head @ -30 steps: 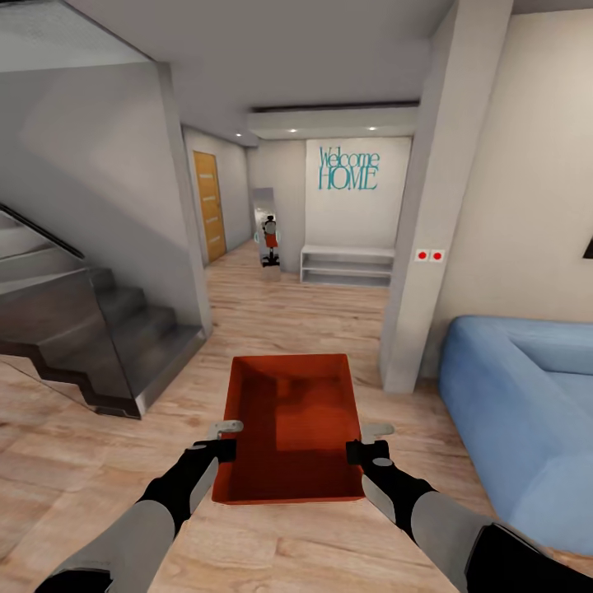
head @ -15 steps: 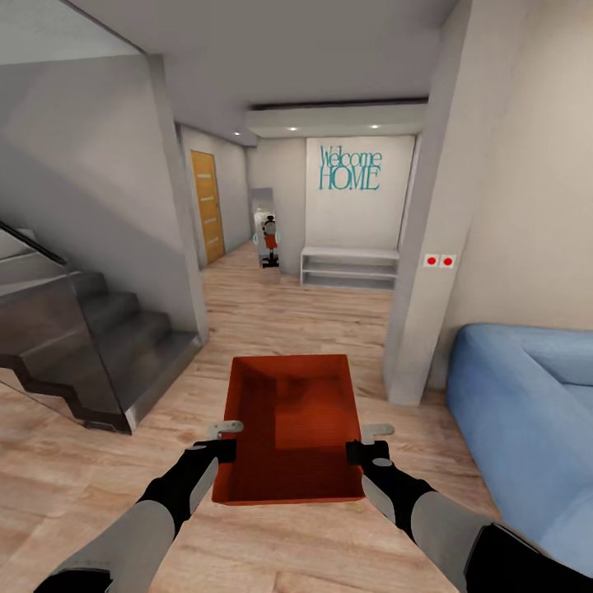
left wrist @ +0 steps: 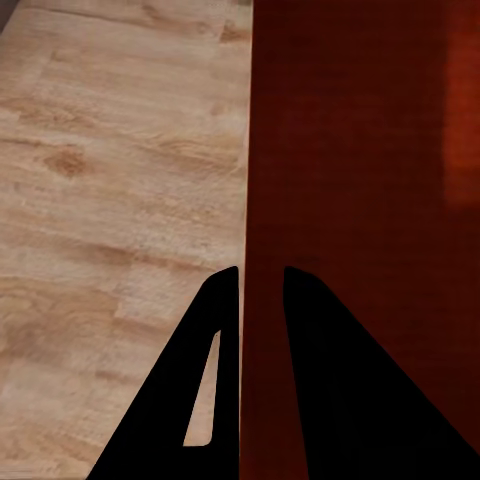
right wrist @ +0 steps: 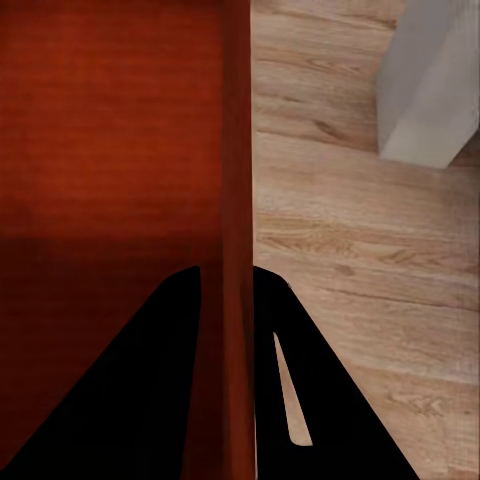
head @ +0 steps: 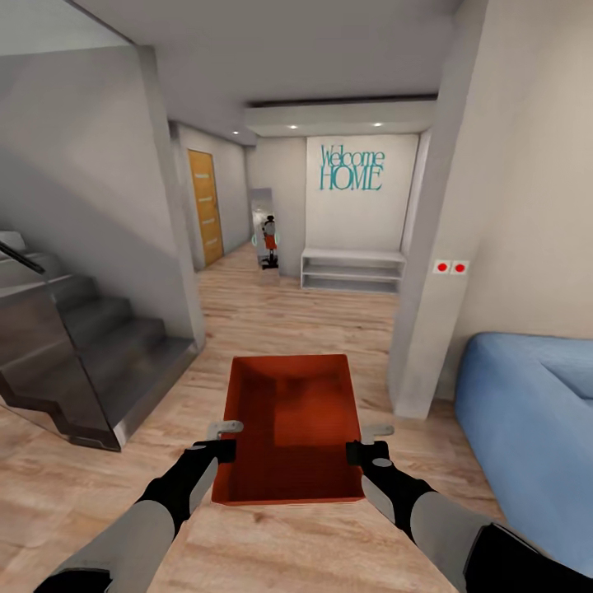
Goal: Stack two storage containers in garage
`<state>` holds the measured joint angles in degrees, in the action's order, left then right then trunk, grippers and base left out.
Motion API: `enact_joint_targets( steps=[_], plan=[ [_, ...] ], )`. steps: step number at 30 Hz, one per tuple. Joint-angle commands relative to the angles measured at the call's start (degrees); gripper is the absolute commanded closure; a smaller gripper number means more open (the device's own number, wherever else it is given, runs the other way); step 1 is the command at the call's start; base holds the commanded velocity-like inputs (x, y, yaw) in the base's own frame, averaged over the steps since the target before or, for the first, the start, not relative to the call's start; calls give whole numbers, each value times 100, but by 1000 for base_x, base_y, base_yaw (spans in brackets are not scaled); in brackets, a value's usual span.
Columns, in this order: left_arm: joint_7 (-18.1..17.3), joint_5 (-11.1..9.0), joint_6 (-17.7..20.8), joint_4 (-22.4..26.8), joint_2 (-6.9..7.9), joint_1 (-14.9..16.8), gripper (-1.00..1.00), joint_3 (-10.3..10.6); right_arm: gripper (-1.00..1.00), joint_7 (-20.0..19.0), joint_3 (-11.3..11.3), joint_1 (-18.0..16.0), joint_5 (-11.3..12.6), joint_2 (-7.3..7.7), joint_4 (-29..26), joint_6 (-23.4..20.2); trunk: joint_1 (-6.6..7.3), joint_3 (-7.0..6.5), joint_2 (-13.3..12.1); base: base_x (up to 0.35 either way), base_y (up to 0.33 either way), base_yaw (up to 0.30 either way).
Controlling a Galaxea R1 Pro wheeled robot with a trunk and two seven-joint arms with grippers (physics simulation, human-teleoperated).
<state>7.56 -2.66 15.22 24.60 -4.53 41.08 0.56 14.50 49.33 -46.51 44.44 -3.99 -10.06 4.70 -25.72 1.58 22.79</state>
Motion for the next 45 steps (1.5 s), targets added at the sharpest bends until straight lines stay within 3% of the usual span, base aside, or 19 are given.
enact_joint_targets(
  steps=[1, 11, 28, 45],
  plan=[
    [61, 20, 42, 9, 4, 5, 100, -19, 100, 53, 25, -7, 12, 107, 346, 40, -7, 13, 13, 322, 0, 0],
    [61, 20, 45, 9, 4, 5, 100, -21, 100, 56, 25, -7, 12, 100, 346, 44, -7, 13, 13, 322, 0, 19],
    [61, 22, 51, 9, 4, 5, 100, -16, 100, 56, 25, -7, 12, 101, 346, 40, -7, 13, 13, 322, 0, 231],
    [52, 20, 51, 2, 4, 5, 100, -20, 100, 61, 24, -7, 13, 105, 353, 40, -7, 18, 13, 322, 0, -22]
  ],
)
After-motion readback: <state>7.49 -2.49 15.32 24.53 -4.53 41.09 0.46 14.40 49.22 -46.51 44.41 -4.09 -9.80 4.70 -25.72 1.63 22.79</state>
